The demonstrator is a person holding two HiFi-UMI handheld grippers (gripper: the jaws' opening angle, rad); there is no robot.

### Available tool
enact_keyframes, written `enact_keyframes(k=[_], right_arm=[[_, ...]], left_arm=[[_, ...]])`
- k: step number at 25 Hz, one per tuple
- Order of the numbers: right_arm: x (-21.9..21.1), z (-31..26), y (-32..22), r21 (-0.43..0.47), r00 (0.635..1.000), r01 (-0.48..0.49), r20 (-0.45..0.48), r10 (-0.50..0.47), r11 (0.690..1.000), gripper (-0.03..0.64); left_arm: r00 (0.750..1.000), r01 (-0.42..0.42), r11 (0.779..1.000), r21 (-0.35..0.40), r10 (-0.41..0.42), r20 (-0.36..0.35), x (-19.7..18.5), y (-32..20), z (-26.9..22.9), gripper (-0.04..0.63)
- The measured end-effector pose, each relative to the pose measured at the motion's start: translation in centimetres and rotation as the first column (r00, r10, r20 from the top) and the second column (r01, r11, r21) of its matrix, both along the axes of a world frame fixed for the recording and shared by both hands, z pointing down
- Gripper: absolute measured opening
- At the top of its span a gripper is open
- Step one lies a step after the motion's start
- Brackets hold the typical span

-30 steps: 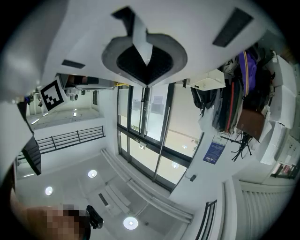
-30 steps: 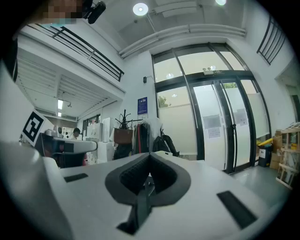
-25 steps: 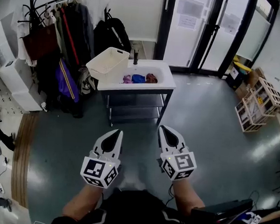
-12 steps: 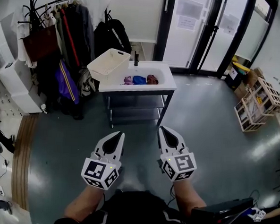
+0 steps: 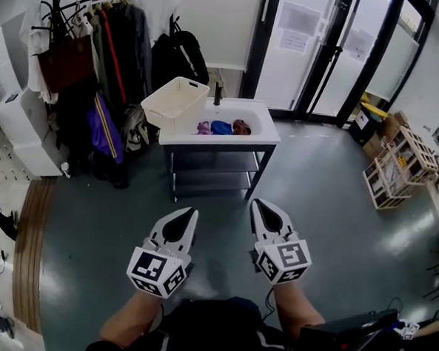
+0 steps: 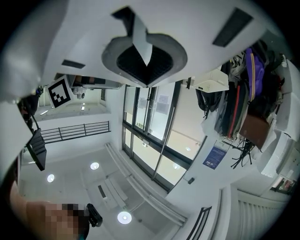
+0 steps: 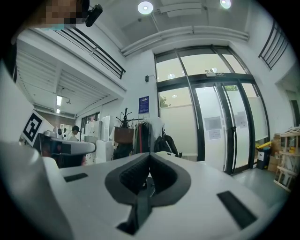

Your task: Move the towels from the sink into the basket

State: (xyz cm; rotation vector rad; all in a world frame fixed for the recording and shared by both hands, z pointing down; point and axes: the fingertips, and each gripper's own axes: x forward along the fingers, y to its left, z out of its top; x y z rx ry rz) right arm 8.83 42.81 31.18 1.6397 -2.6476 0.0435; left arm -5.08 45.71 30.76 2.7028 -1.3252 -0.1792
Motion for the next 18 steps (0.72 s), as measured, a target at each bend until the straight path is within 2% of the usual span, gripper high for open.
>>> enact_keyframes(k=[9,18], right_arm=[[-1.5,0.3,-0.9,-0.003,1.0,-0.017,-0.001,0.017,1.0,0.002],[-0.4,0.5,-6.9,0.003,1.0,0.0,0.023,0.0,1.0,0.002]], left_arm=[[0.999,-0.046,0.999,0.003,0.046,0.0,-1.3,-0.8,0.4,0.003],[1.0,-0.025,0.999,-0.022,0.025,0.013,-0.3,-5.9,1.1,0.003]])
